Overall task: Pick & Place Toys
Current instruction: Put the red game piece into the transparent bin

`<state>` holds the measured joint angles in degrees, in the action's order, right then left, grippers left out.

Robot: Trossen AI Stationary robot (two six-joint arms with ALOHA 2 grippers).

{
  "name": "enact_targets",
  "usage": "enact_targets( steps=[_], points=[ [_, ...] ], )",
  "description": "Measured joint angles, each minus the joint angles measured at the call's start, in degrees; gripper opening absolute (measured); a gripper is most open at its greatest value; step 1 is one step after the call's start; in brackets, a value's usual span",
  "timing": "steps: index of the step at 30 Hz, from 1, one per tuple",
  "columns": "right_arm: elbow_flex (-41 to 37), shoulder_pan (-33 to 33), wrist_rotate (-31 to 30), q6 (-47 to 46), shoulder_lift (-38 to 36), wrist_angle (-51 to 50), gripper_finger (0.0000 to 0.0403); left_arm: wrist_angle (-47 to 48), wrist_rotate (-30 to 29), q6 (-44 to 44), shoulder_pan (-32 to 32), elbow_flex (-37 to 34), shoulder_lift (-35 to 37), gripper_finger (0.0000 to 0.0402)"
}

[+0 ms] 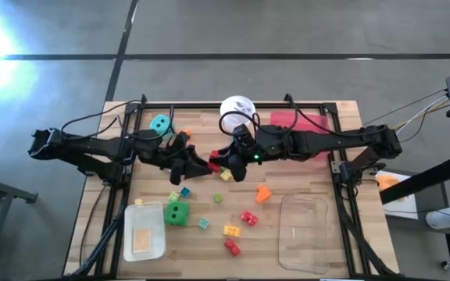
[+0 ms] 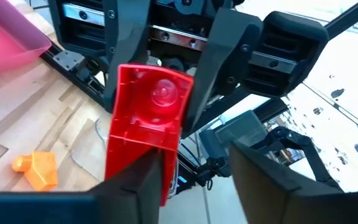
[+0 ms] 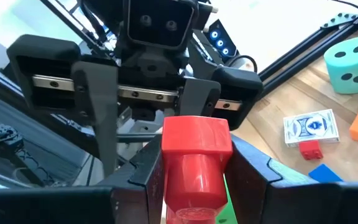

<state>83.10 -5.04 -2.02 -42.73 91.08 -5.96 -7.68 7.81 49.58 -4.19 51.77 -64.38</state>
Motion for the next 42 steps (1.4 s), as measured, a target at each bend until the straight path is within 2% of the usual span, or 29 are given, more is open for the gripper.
enact_targets(
  steps=[6, 11, 15, 19, 23, 30, 35, 42],
  points=[
    [-0.07, 0.07, 2.62, 0.4, -1.28, -2.89, 0.0122, 1.31, 0.74, 1.48, 0.04, 0.13, 0.08, 0.0254],
    [-0.07, 0.03, 6.98, 0.43, -2.51, -6.22, 0.0122, 2.95, 0.25, 1.92, 0.11, 0.09, 0.09, 0.0289],
    [-0.07, 0.03, 11.47, 0.17, -3.5, -9.9, 0.0122, 6.93, 0.36, 1.93, 0.04, 0.09, 0.09, 0.0304],
    [-0.07, -0.09, 17.53, -0.22, -4.41, -17.58, 0.0122, 11.88, 0.33, 1.93, 0.11, 0.09, 0.09, 0.0307],
    [-0.05, -1.01, 20.53, -1.21, -5.12, -27.57, 0.0122, 15.39, 0.6, 1.94, 0.19, 0.09, 0.09, 0.0307],
    [-0.07, -3.74, 19.61, -1.14, -7.04, -45.91, 0.0122, 18.51, 0.9, 1.66, 0.77, 0.07, 0.64, 0.0307],
    [-0.08, -7.3, 12.42, -1.5, -10.21, -55.44, 0.0122, 20.16, 2.1, 1.63, 1.44, 0.07, 1.99, 0.0307],
    [-4.83, -13.49, 8.01, -10.08, -18.09, -56.24, 0.0122, 21.34, 2.24, 1.45, 2.86, 0.07, 4.01, 0.0307]
  ],
)
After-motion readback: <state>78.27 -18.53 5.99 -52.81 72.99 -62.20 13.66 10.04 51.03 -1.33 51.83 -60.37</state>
